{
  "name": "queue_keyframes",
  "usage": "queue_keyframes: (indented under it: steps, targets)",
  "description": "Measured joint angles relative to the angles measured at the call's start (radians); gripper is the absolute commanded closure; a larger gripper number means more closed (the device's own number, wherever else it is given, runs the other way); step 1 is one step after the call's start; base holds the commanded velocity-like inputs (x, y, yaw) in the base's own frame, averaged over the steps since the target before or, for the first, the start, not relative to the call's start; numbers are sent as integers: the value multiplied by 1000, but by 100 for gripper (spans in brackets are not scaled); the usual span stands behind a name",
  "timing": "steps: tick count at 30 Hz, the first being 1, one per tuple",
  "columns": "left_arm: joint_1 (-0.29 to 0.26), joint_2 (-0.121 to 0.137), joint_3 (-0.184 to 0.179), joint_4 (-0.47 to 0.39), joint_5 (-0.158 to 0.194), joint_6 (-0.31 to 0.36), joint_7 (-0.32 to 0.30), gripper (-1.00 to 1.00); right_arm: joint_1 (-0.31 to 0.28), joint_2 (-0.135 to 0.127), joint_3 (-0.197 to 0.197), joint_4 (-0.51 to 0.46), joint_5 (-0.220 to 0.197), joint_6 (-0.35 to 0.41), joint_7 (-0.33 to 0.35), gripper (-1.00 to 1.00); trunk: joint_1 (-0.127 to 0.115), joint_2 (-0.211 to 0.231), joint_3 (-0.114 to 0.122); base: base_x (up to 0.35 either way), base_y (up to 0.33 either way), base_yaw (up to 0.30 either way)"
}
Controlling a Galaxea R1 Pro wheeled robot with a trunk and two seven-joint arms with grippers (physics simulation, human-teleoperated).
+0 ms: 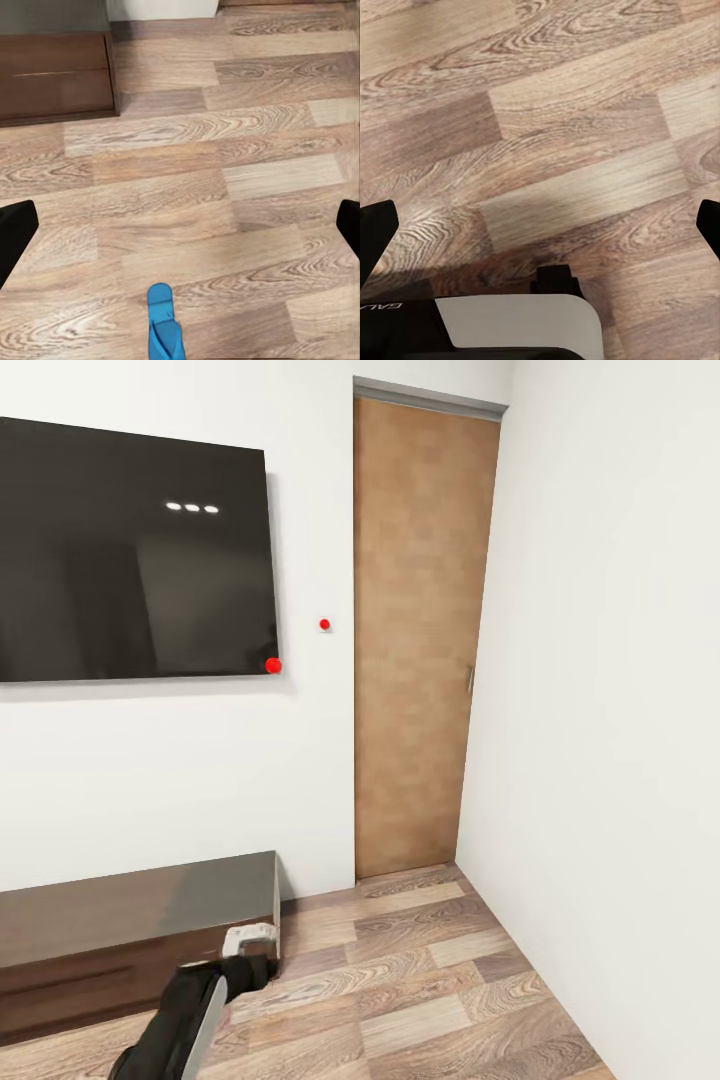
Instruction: In the bedroom, move the book from the bed onto either nightstand, and place the two sandals side by side next to the bed.
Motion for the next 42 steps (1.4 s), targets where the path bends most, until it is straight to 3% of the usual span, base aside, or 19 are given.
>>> queue_keyframes:
  steps: [2,6,10,15,18,28,42]
  targets:
    - [-23,-3,0,30,1,17,1,-100,0,0,0,0,0,0,0,-100,0,0,0,0,0,0]
    - [-77,-4,-2,208,-4,16,4,-100,0,0,0,0,0,0,0,-100,0,0,0,0,0,0]
    - [-132,0,-2,441,-7,-103,7,-100,0,0,0,0,0,0,0,-100,0,0,0,0,0,0]
    - [-141,2,-1,570,-8,-215,8,-100,0,0,0,0,0,0,0,-100,0,0,0,0,0,0]
    - [-142,2,-2,591,-4,-252,4,-100,0,0,0,0,0,0,0,-100,0,0,0,0,0,0]
    - [-142,1,-3,599,-2,-261,4,-100,0,0,0,0,0,0,1,-100,0,0,0,0,0,0]
    - [-142,1,-3,600,-2,-262,2,-100,0,0,-1,0,0,0,1,-100,54,-98,-44,0,0,0]
